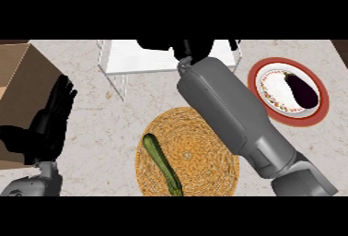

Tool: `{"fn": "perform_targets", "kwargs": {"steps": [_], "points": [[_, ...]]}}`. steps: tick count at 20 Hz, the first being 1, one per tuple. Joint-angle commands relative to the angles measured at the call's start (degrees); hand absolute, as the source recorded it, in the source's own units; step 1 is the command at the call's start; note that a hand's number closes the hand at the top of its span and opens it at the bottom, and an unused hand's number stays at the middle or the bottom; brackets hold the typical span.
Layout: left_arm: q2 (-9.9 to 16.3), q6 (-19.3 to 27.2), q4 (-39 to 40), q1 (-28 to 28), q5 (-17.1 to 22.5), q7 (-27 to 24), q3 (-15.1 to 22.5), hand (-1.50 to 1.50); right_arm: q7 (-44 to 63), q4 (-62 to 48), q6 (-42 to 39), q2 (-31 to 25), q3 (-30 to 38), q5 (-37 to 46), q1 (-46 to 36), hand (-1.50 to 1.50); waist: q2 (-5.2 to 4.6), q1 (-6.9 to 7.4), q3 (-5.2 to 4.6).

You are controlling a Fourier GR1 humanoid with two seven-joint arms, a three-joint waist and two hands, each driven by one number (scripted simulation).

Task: Pick the pear from the placemat and place it in the tiered shelf

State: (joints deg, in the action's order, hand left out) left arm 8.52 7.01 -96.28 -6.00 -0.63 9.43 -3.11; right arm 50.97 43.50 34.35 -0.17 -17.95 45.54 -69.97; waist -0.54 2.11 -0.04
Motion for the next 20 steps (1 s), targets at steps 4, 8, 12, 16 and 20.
{"fn": "perform_targets", "kwargs": {"steps": [4,8,12,16,20], "points": [[-1.7,3.0,1.7,-3.6,-3.2,2.1,1.6,0.00,-6.8,-8.2,5.4,0.2,5.2,-10.1,-2.7,-1.50,-0.21,0.28,0.03],[0.5,-1.1,0.5,-1.3,1.0,0.6,-1.2,0.00,-14.7,-12.6,6.3,0.2,6.6,-14.5,-3.5,-1.50,-0.23,0.60,0.01],[-0.8,0.2,-5.4,3.1,-0.4,3.2,1.0,0.00,-18.5,-12.3,7.0,0.2,8.3,-17.3,-5.0,-1.50,0.06,0.42,0.04],[-0.9,-0.7,3.2,0.3,0.1,-2.5,-0.8,0.00,-23.1,-9.1,9.0,0.2,9.9,-20.0,-5.3,-1.50,-0.03,-0.50,0.00],[0.1,-0.2,-0.2,-0.7,0.6,1.8,-2.0,0.00,-19.0,-3.8,12.7,0.2,9.2,-18.7,-4.5,-1.50,0.62,-1.74,0.03]]}}
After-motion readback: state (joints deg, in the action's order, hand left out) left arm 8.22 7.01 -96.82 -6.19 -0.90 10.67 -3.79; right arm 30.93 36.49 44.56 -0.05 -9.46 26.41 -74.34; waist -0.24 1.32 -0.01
